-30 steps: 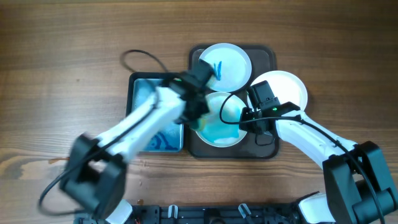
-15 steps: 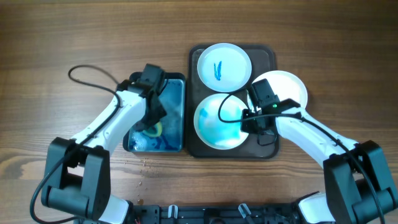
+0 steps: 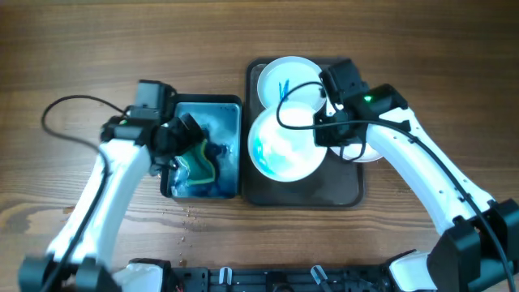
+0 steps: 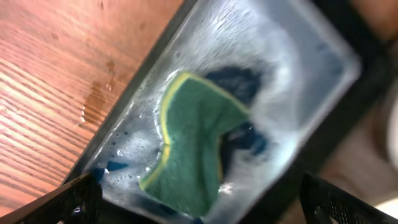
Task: Clean dirty plates on tray and stack at the side
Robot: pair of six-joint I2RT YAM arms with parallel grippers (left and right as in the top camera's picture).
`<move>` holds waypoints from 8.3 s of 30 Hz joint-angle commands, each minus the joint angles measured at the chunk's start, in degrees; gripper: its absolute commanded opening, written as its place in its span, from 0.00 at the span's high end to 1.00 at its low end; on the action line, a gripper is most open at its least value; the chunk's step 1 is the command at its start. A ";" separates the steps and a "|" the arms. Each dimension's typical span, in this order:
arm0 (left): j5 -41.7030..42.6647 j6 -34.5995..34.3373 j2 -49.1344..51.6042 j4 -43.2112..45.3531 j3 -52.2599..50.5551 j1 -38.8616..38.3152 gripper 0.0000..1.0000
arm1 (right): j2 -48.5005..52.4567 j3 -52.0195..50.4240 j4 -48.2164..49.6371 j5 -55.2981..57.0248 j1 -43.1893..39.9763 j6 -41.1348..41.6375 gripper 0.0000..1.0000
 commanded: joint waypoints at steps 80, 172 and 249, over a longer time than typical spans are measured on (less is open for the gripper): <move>3.91 1.07 -31.15 -4.07 0.63 8.11 0.00 | 1.33 2.78 48.70 68.30 42.64 -43.60 0.96; 3.91 1.09 -31.15 -4.04 0.63 8.11 0.00 | 12.24 -0.28 0.24 10.47 -54.82 8.94 0.95; 4.07 1.03 -31.15 -4.02 0.63 8.11 0.00 | -6.34 -32.57 28.92 -8.26 -11.39 -0.59 0.89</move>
